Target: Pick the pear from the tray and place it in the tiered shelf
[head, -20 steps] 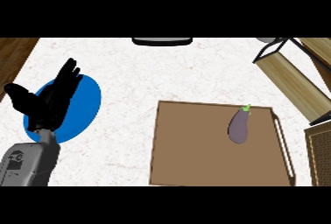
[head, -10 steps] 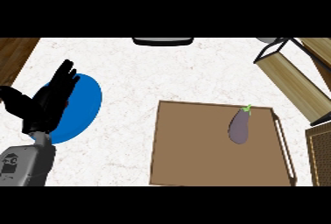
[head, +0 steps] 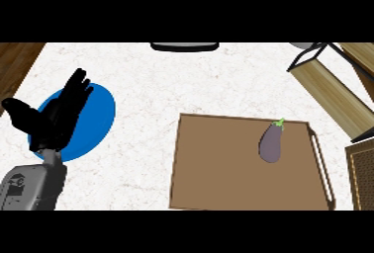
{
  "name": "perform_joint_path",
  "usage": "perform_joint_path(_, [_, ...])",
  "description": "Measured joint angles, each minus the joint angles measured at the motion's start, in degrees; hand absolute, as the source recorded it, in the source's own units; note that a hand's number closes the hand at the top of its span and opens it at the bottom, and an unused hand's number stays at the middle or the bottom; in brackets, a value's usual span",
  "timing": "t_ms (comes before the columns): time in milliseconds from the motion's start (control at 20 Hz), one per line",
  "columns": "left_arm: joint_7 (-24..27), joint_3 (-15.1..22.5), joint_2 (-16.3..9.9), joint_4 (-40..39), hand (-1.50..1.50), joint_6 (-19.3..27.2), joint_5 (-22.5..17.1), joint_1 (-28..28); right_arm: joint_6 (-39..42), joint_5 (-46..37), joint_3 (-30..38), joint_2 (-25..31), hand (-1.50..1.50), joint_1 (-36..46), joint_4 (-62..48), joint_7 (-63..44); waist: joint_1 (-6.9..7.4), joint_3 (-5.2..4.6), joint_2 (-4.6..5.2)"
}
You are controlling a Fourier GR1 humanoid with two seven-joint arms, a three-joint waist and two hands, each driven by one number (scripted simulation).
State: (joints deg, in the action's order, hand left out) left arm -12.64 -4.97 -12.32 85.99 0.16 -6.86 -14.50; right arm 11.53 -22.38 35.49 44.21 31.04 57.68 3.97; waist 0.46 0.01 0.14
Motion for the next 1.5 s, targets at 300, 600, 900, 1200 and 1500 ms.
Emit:
perform_joint_path(300, [0.7, -0.5, -0.3, -1.4, 0.0, -0.7, 0.2, -0.7, -9.0, -1.8, 1.4, 1.3, -1.5, 3.7, -10.5, 3.2, 0.42, 0.04, 0.16])
perform_joint_path(600, [0.8, -0.1, 0.6, -1.5, 0.0, 0.0, 0.9, -1.5, -12.7, 0.7, 4.2, 4.2, -1.5, 7.7, -21.4, 13.4, 0.68, 0.05, 0.27])
perform_joint_path(900, [-0.1, -0.3, 0.6, -1.4, 0.0, 0.0, 1.0, -2.1, -6.6, 3.6, 5.9, 10.8, -1.5, 10.1, -29.8, 17.1, 0.58, 0.04, 0.22])
perform_joint_path(1200, [0.5, -0.3, 0.8, -1.1, 0.0, -0.2, 1.2, -1.1, 6.6, 6.2, 7.5, 20.0, -1.5, 9.5, -37.5, 15.2, 0.51, 0.13, 0.31])
perform_joint_path(1500, [0.4, -0.4, 0.6, -0.2, 0.0, -0.3, 1.3, -0.1, 16.7, 8.8, 10.8, 27.9, -1.5, 4.0, -43.2, 20.2, 0.15, 0.27, 0.32])
